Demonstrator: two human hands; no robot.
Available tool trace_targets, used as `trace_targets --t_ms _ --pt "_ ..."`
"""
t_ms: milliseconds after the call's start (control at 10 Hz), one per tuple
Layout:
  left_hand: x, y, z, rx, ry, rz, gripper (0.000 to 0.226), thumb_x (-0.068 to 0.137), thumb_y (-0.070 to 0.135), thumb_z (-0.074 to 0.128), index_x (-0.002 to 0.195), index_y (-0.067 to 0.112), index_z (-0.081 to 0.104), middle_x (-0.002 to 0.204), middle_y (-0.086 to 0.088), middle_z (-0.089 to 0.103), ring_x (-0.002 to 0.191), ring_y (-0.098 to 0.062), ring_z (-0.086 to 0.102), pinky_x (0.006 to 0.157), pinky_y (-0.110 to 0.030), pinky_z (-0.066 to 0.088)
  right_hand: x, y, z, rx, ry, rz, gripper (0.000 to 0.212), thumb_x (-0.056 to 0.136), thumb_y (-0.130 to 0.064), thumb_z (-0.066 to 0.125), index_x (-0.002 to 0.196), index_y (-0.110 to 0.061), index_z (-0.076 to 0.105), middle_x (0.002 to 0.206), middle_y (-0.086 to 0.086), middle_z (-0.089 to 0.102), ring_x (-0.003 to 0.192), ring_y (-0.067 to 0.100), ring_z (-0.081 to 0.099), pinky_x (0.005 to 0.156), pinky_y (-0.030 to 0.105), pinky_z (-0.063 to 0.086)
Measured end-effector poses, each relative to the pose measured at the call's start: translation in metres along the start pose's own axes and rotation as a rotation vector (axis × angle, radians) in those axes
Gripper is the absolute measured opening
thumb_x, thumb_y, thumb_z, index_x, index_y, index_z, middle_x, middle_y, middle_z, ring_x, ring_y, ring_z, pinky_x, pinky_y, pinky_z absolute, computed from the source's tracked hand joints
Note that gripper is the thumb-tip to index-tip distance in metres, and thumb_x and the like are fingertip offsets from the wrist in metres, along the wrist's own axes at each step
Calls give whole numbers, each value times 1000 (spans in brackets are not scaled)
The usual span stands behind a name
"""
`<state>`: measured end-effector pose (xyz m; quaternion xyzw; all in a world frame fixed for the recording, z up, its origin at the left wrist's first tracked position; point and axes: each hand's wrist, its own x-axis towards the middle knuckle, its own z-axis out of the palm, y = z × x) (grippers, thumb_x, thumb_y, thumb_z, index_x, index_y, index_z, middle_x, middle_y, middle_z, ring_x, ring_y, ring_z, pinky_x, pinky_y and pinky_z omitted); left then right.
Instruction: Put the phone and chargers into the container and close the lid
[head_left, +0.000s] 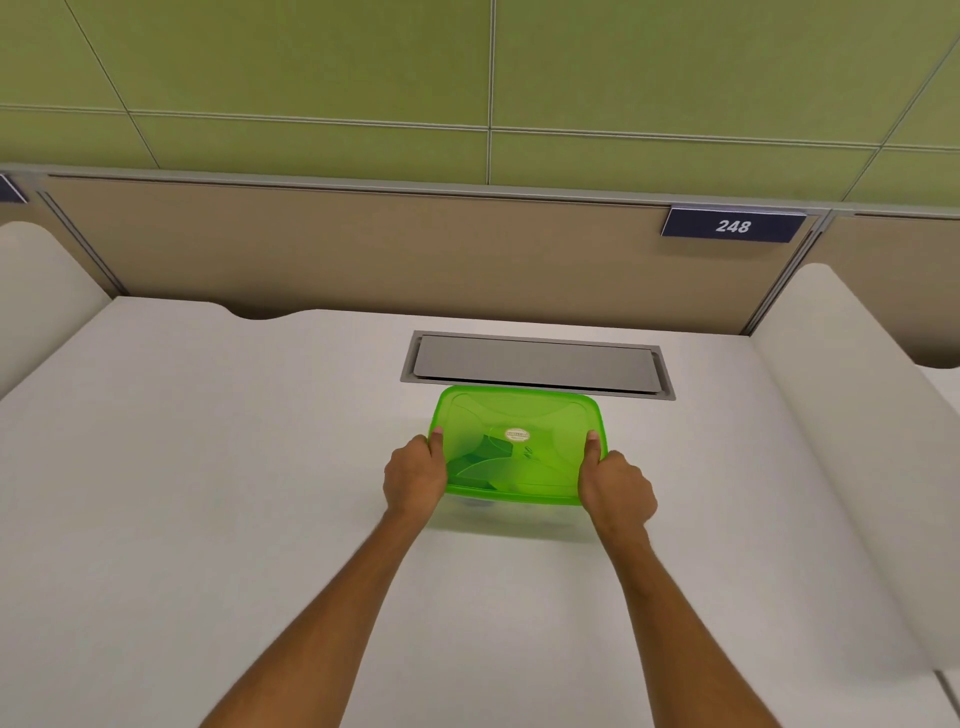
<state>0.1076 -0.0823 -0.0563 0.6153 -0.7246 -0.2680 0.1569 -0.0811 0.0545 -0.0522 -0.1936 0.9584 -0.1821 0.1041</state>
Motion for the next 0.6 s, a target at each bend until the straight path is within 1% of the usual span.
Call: trace_targets --t_ms 200,300,400,500,600 --pt "-5 5 -2 -64 36 -5 55 100 42 32 86 -2 63 89 -24 68 86 -41 61 71 -42 45 0 0 -2 60 17 9 68 97 -56 21 102 -4 64 106 21 67 99 39 61 78 40 45" --pt "-8 8 -5 -68 40 -18 55 100 42 34 88 -2 63 91 -25 68 87 -41 61 71 -41 45 -5 -4 -6 78 18 22 67 97 -55 22 102 -4 64 106 21 67 99 39 62 79 40 46" --pt "-14 11 -12 -46 10 -49 55 99 45 33 94 0 64 98 -23 67 92 -40 61 72 -39 46 -10 -5 -12 67 20 -4 73 94 -62 18 97 -6 65 101 18 67 92 37 62 70 37 42" --pt "-16 13 -18 62 -21 -35 58 99 48 29 100 3 64 105 -20 66 98 -38 61 76 -39 46 -12 -6 -17 -6 -7 -48 78 90 -68 15 95 -9 66 98 15 68 88 34 62 67 35 39" --pt "-11 22 -38 164 -3 37 64 98 53 22 108 5 62 111 -18 65 104 -37 59 82 -39 45 -8 -10 -38 -88 -11 -108 80 88 -70 16 100 -10 67 102 13 68 95 33 63 70 34 39"
